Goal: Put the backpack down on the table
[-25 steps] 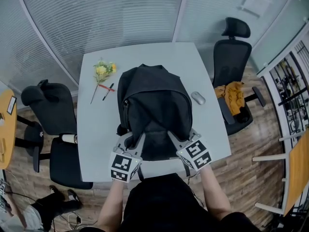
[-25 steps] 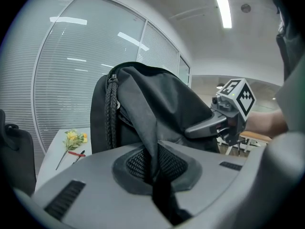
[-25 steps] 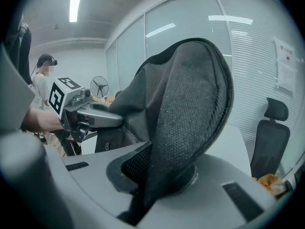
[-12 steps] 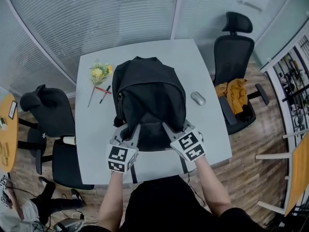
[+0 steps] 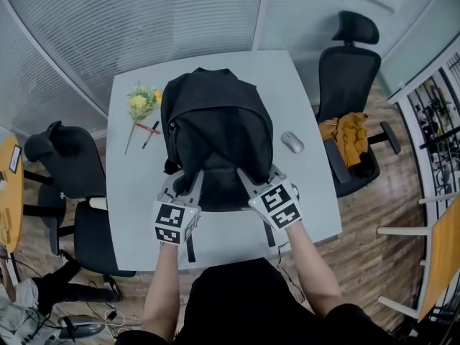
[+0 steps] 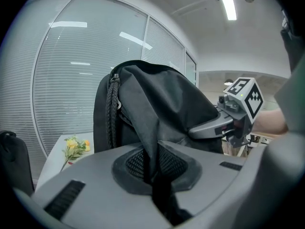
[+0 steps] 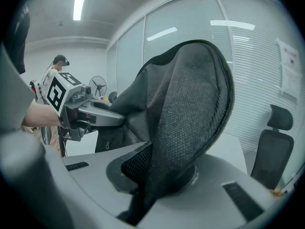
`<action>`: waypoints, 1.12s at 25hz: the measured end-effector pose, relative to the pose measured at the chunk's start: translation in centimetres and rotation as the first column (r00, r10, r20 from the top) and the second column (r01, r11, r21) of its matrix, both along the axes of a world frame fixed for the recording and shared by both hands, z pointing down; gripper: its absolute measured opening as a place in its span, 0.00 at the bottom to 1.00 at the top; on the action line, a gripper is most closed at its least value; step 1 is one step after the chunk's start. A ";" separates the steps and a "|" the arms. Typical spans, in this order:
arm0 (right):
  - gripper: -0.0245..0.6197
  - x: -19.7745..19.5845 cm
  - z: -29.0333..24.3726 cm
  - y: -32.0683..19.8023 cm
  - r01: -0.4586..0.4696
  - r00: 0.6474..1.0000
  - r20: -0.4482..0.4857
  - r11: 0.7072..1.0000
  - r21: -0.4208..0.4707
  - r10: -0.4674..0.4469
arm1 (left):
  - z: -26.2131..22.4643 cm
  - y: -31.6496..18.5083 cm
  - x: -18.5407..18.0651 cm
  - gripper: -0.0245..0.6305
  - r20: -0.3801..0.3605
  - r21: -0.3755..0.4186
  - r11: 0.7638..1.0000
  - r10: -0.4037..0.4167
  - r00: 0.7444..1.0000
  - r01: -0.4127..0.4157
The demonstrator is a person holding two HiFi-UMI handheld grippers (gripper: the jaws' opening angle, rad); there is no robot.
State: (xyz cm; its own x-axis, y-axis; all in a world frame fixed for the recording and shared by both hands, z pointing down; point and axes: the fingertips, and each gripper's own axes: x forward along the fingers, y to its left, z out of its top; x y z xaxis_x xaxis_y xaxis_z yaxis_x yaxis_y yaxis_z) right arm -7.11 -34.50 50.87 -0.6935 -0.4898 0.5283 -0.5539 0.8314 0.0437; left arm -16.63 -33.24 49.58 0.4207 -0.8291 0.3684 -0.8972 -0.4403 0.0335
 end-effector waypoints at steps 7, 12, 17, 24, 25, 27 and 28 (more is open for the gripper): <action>0.10 0.6 0.5 0.6 -0.021 0.998 0.063 0.999 -0.047 0.024 | 0.6 0.6 0.3 0.08 -0.064 -0.010 1.000 -0.001 0.998 0.001; 0.11 1.0 1.3 1.7 -0.023 0.994 0.101 0.997 -0.076 0.030 | 1.3 1.7 0.3 0.08 -0.120 -0.019 1.000 0.002 0.993 -0.004; 0.10 1.7 1.8 3.0 -0.032 0.991 0.130 0.995 -0.091 0.044 | 1.9 2.8 0.9 0.08 -0.143 -0.030 1.000 0.004 0.990 -0.008; 0.09 1.9 2.8 4.7 -0.058 0.987 0.141 0.993 -0.105 0.072 | 3.1 4.4 1.1 0.08 -0.175 -0.055 0.998 -0.013 0.984 0.004; 0.08 1.9 2.9 5.0 -0.061 0.987 0.142 0.992 -0.108 0.076 | 3.3 4.6 1.1 0.08 -0.183 -0.058 0.998 -0.014 0.983 0.003; 0.09 1.9 3.2 5.3 -0.068 0.986 0.142 0.991 -0.113 0.084 | 3.7 4.9 1.0 0.08 -0.201 -0.063 0.998 -0.012 0.980 -0.001; 0.09 1.9 3.4 5.5 -0.071 0.986 0.141 0.991 -0.115 0.087 | 4.0 5.0 1.0 0.08 -0.208 -0.066 0.998 -0.010 0.978 -0.004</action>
